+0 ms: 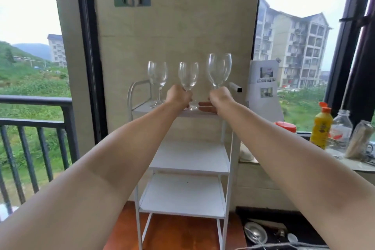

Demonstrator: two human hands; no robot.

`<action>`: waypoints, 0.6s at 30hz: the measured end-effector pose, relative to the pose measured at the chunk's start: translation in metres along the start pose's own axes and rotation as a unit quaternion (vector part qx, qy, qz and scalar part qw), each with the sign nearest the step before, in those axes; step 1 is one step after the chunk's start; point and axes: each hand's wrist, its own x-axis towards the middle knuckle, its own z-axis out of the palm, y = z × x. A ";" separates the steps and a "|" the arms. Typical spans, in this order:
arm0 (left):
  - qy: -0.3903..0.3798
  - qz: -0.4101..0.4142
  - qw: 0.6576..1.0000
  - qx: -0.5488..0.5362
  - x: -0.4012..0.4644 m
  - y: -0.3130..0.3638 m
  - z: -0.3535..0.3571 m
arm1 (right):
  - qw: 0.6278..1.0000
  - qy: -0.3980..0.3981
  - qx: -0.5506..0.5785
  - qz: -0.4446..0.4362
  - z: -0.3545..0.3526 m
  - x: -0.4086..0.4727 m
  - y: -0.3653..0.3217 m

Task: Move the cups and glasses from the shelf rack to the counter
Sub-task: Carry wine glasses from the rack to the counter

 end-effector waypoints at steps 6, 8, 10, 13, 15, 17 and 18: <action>0.020 0.042 0.999 0.001 -0.003 -0.005 0.002 | 1.000 -0.014 0.017 0.001 0.001 -0.008 -0.001; 0.035 0.063 0.997 -0.002 -0.006 -0.004 -0.002 | 0.997 -0.001 -0.041 -0.060 0.002 -0.010 -0.001; 0.049 0.082 0.995 -0.010 -0.010 0.000 -0.009 | 0.992 -0.007 -0.063 -0.107 0.004 -0.015 -0.006; 0.072 0.099 0.992 -0.024 -0.021 0.006 -0.023 | 0.990 -0.015 -0.042 -0.131 0.009 -0.031 -0.011; 0.085 0.100 0.991 -0.032 -0.028 0.009 -0.032 | 0.989 -0.024 -0.035 -0.142 0.012 -0.045 -0.011; 0.086 0.094 0.991 -0.039 -0.037 0.011 -0.040 | 0.988 -0.030 -0.037 -0.146 0.015 -0.057 -0.009; 0.084 0.092 0.991 -0.043 -0.045 0.010 -0.045 | 0.988 -0.032 -0.041 -0.145 0.017 -0.065 -0.007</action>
